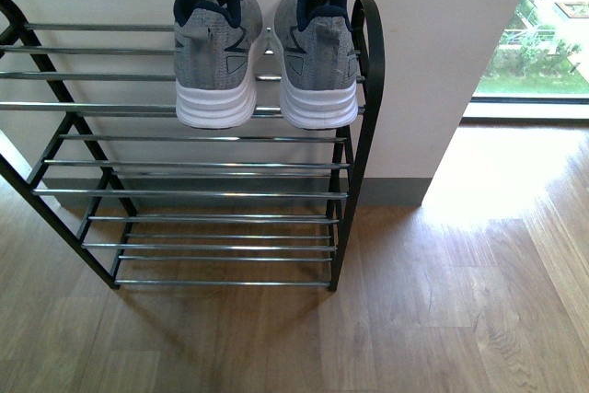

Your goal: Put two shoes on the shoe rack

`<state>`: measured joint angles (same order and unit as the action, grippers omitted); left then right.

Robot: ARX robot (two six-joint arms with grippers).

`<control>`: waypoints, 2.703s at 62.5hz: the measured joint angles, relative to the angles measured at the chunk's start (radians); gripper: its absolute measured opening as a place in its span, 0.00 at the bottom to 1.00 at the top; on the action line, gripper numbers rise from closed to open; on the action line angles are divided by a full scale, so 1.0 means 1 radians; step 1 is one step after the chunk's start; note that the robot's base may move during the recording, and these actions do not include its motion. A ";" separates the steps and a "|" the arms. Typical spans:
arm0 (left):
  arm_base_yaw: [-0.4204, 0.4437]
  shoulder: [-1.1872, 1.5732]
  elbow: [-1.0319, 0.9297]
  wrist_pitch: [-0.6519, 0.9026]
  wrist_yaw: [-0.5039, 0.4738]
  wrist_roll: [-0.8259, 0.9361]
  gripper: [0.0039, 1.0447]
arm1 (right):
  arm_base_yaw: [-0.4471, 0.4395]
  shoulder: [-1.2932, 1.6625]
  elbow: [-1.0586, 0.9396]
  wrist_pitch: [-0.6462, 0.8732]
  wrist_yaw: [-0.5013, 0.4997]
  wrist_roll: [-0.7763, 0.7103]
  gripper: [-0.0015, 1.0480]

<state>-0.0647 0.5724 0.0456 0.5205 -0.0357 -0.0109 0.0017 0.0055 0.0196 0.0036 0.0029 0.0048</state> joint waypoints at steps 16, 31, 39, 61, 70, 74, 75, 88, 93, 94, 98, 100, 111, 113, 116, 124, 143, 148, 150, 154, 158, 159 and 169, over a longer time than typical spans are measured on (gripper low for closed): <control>0.060 -0.114 -0.032 -0.066 0.034 0.000 0.01 | 0.000 0.000 0.000 0.000 0.000 0.000 0.91; 0.060 -0.232 -0.032 -0.179 0.034 0.000 0.01 | 0.000 0.000 0.000 0.000 0.000 0.000 0.91; 0.060 -0.281 -0.032 -0.229 0.034 0.000 0.01 | 0.000 0.000 0.000 0.000 0.000 0.000 0.91; 0.060 -0.392 -0.032 -0.340 0.034 0.000 0.01 | 0.000 0.000 0.000 0.000 0.000 0.000 0.91; 0.061 -0.545 -0.032 -0.513 0.035 0.000 0.01 | 0.000 0.000 0.000 0.000 0.000 0.000 0.91; 0.061 -0.554 -0.032 -0.515 0.034 0.000 0.01 | 0.000 0.000 0.000 0.000 0.000 0.000 0.91; 0.061 -0.554 -0.032 -0.517 0.033 0.001 0.01 | 0.000 0.000 0.000 0.000 0.000 0.000 0.91; 0.062 -0.556 -0.032 -0.521 0.035 0.001 0.01 | 0.000 -0.001 0.000 0.000 0.000 0.000 0.91; 0.062 -0.556 -0.032 -0.521 0.035 0.000 0.07 | 0.000 -0.001 0.000 0.000 0.000 0.000 0.91; 0.062 -0.556 -0.032 -0.521 0.035 0.000 0.08 | 0.000 -0.001 0.000 0.000 0.000 0.000 0.91; 0.062 -0.556 -0.032 -0.521 0.035 0.000 0.19 | 0.000 -0.001 0.000 0.000 0.000 0.000 0.91; 0.062 -0.556 -0.032 -0.521 0.035 0.000 0.27 | 0.000 -0.001 0.000 0.000 0.000 0.000 0.91; 0.062 -0.556 -0.032 -0.521 0.035 0.000 0.56 | 0.000 -0.001 0.000 0.000 0.000 0.000 0.91; 0.062 -0.556 -0.032 -0.521 0.035 0.000 0.61 | 0.000 -0.001 0.000 0.000 0.000 0.000 0.91; 0.062 -0.556 -0.032 -0.521 0.035 0.000 0.70 | 0.000 -0.001 0.000 0.000 0.000 0.000 0.91; 0.062 -0.556 -0.032 -0.521 0.035 0.000 0.92 | 0.000 -0.001 0.000 0.000 0.000 0.000 0.91; 0.062 -0.556 -0.032 -0.521 0.035 0.003 0.91 | 0.000 -0.001 0.000 0.000 0.000 0.000 0.91; 0.062 -0.556 -0.032 -0.521 0.035 0.003 0.91 | 0.000 0.000 0.000 0.000 0.000 0.000 0.91; 0.062 -0.556 -0.032 -0.521 0.035 0.003 0.91 | 0.000 0.000 0.000 0.000 0.000 0.000 0.91; 0.062 -0.556 -0.032 -0.521 0.035 0.003 0.91 | 0.000 -0.001 0.000 0.000 0.000 0.000 0.91; 0.062 -0.556 -0.032 -0.521 0.035 0.003 0.91 | 0.000 -0.001 0.000 0.000 0.000 0.000 0.91; 0.062 -0.556 -0.032 -0.521 0.035 0.003 0.91 | 0.000 -0.001 0.000 0.000 0.000 0.000 0.91; 0.062 -0.556 -0.032 -0.521 0.035 0.003 0.91 | 0.000 -0.001 0.000 0.000 0.000 0.000 0.91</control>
<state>-0.0029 0.0162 0.0135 -0.0002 -0.0002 -0.0082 0.0017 0.0048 0.0196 0.0032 0.0029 0.0048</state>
